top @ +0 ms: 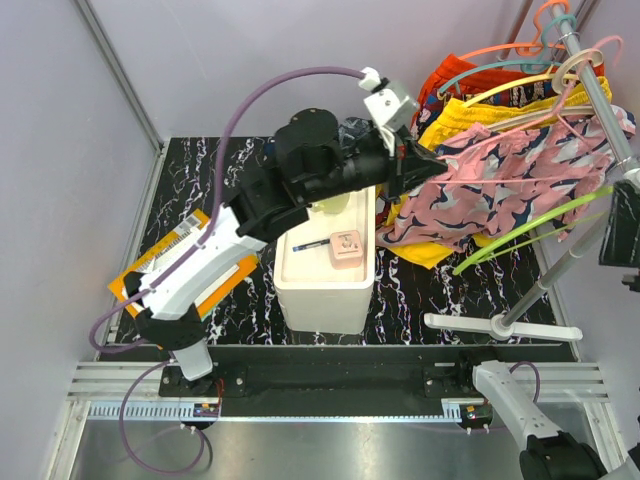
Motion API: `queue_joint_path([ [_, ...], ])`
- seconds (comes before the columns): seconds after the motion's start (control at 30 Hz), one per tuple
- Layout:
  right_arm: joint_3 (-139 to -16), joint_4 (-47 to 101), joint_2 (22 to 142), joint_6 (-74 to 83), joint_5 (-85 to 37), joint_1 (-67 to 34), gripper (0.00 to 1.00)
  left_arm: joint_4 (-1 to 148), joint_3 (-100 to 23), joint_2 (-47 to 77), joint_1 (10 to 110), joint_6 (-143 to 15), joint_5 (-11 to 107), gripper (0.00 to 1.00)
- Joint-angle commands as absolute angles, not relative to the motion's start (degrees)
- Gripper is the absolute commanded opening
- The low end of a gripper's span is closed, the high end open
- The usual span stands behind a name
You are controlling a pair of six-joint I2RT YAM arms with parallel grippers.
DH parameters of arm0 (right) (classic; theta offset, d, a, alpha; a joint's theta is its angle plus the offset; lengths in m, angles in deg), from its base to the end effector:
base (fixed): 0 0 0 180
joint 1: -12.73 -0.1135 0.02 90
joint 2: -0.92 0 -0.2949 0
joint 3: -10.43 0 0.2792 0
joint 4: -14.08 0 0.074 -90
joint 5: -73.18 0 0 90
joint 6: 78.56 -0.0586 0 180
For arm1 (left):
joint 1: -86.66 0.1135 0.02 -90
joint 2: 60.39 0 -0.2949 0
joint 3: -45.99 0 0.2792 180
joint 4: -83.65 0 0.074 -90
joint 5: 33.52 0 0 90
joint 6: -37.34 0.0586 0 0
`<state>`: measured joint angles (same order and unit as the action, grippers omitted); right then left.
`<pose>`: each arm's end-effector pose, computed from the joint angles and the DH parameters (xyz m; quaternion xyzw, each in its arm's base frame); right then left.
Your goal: Remove the shorts from the hanger
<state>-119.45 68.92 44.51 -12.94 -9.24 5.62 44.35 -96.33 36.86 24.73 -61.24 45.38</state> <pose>-0.0614 -0.0154 0.6644 0.1303 0.4737 0.2051 0.8465 0.1713 -0.3452 0.6169 0.3638 0.5642 -0.4791 0.5655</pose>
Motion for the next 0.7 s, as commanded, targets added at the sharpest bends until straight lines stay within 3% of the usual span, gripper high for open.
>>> queue_joint_path([
  [0.0,-119.9,69.6,43.6,-11.7,-1.9,5.8,0.97,50.5,-101.5,40.3,24.8,-63.6,38.0,0.0],
  [0.13,-120.4,69.6,42.9,-11.0,-0.2,5.7,0.98,52.7,-100.8,42.5,24.8,-65.0,34.4,0.0],
  [0.37,-119.6,69.0,42.6,-10.4,-0.2,5.7,0.97,59.4,-89.1,39.4,23.8,-64.0,30.9,0.0],
  [0.67,-115.9,68.7,43.1,-11.8,-9.7,5.7,0.98,61.7,-78.9,35.1,23.6,-62.7,30.9,0.0],
])
